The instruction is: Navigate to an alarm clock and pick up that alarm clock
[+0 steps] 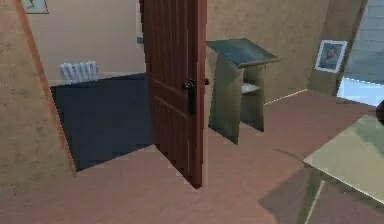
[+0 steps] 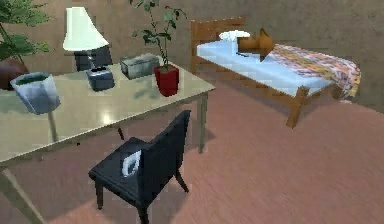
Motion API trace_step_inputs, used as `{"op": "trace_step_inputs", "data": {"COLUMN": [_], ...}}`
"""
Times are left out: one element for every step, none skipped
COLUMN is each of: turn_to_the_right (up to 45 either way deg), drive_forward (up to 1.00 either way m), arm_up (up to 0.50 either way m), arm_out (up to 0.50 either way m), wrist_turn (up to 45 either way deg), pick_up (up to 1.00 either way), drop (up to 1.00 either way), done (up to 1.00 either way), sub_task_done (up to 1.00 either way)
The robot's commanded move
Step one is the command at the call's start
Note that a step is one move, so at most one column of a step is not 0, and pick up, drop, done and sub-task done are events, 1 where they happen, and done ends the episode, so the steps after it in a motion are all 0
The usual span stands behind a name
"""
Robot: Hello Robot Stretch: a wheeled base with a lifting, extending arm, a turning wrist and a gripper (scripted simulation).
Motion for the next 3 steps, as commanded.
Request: {"op": "trace_step_inputs", "data": {"turn_to_the_right": [3.0, 0.0, -9.0], "drive_forward": [0.0, 0.45, 0.0], "arm_up": [0.0, 0.0, 0.0], "arm_out": [0.0, 0.0, 0.0], "wrist_turn": [0.0, 0.0, 0.0], "pick_up": [0.0, 0.0, 0.0], "drop": [0.0, 0.0, 0.0], "done": [0.0, 0.0, 0.0], "sub_task_done": [0.0, 0.0, 0.0]}}
